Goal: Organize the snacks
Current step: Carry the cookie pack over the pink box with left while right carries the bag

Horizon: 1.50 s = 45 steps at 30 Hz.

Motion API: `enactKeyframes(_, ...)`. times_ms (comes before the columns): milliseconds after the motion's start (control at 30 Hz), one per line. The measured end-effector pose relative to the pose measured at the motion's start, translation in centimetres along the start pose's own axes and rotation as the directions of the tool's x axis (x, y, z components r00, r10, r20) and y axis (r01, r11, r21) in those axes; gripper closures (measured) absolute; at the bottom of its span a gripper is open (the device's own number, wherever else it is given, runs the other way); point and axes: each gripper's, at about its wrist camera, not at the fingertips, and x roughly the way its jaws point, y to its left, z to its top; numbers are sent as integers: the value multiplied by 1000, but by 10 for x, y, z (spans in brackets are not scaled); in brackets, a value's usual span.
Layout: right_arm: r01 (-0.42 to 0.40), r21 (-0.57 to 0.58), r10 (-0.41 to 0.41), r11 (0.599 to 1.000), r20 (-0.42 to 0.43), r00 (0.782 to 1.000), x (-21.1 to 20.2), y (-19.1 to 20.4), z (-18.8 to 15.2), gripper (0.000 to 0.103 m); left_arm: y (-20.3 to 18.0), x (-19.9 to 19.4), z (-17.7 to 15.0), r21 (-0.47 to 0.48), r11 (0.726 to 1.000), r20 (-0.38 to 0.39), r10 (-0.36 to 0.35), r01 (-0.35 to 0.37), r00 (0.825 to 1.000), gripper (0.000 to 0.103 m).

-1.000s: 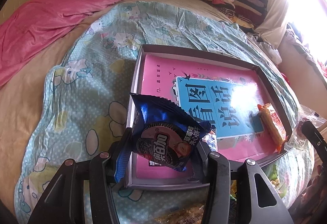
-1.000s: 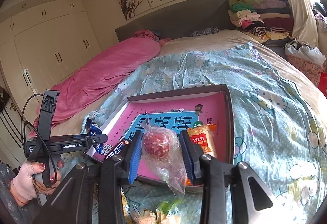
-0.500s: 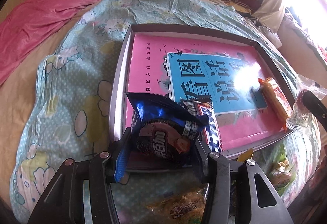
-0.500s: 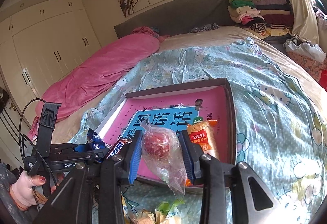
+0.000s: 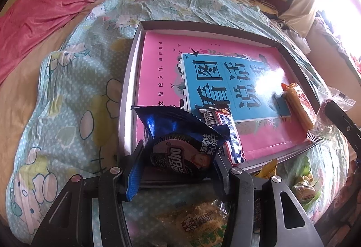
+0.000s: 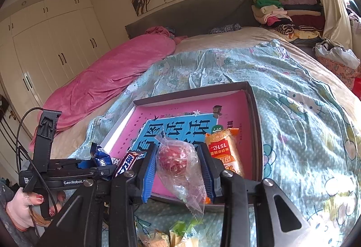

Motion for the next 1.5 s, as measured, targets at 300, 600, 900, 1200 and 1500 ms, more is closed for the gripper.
enactKeyframes(300, -5, -3, 4, 1000, -25, 1000, 12, -2, -1, 66, -3, -3, -1, -5, 1000, -5, -9, 9, 1000, 51)
enactKeyframes(600, 62, -13, -63, 998, -40, 997, 17, -6, -3, 65, -4, -3, -2, -2, 1000, 0, -5, 5, 1000, 51)
enactKeyframes(900, 96, 9, -96, 995, -38, 995, 14, -14, -3, 64, -4, -3, -1, -5, 1000, 1, -2, 2, 1000, 51)
enactKeyframes(1200, 154, -57, -158, 986, -70, 985, 17, -8, -6, 58, -5, -3, -1, -1, 1000, 4, 10, -10, 1000, 50)
enactKeyframes(1500, 162, -26, -163, 987, -66, 984, 11, -16, -7, 51, -7, -3, 0, 3, 1000, 11, 11, -11, 1000, 50)
